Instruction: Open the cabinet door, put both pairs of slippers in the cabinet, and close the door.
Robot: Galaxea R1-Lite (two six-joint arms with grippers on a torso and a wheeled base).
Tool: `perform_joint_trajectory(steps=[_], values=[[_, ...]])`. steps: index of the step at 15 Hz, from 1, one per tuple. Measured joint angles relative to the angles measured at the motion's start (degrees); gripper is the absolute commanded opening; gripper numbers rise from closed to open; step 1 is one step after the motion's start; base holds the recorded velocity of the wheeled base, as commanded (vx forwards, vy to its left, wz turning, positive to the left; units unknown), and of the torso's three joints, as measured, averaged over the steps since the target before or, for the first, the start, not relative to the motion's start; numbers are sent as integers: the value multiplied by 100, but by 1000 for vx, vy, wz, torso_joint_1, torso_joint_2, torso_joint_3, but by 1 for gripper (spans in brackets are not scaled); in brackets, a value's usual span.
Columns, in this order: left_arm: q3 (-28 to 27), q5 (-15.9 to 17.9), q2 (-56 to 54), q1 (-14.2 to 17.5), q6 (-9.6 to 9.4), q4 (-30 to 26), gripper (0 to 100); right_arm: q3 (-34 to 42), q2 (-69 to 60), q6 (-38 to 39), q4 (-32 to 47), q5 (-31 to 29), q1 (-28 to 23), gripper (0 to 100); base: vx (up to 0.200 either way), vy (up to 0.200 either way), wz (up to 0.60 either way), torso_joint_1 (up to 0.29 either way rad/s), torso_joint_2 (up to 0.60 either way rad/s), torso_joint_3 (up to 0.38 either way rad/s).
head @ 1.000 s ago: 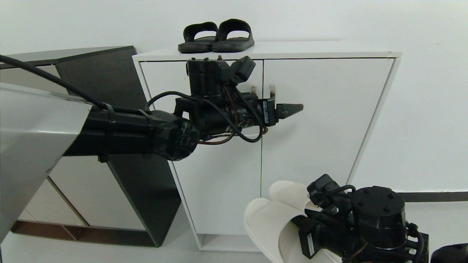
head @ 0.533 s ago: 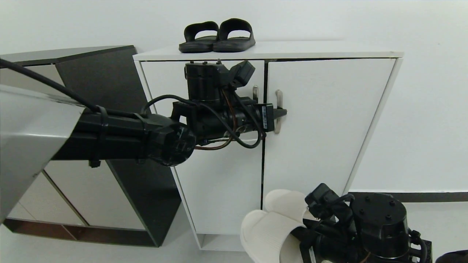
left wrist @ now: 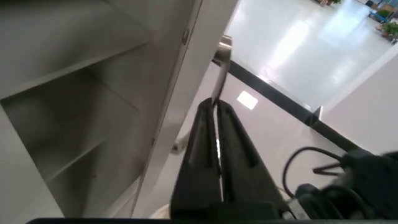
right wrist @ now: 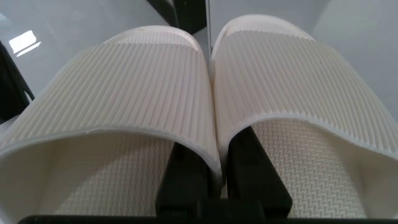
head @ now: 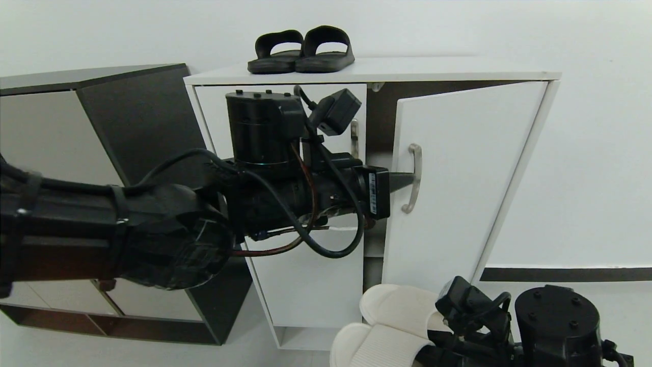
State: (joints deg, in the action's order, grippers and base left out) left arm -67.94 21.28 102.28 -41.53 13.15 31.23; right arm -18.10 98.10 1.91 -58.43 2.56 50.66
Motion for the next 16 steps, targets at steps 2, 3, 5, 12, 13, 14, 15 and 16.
perform_joint_trajectory(steps=[2,3,5,12,13,14,15,16], values=[[282,-5,-302,2,1,5,0,13,-26,-6,0,0,44,0,0,0,0,0,0,0],[361,-2,-399,46,1,5,0,16,-33,-6,0,-7,66,0,0,0,0,0,0,0],[419,-7,-514,232,22,0,0,17,-41,-9,0,-11,104,0,0,0,0,0,0,0],[-414,-5,54,512,356,-30,0,-15,5,-2,2,-43,148,0,0,0,0,0,0,0],[-605,-2,218,534,382,-28,0,-26,27,0,7,-43,171,0,0,0,0,0,0,0],[-758,0,364,555,391,-28,0,-35,57,0,7,-49,193,0,0,0,0,0,0,0],[-907,-2,513,573,406,-28,0,-39,85,2,7,-49,211,0,0,0,0,0,0,0],[-1009,-2,623,586,435,-30,0,-39,107,0,7,-46,232,0,0,0,0,0,0,0]])
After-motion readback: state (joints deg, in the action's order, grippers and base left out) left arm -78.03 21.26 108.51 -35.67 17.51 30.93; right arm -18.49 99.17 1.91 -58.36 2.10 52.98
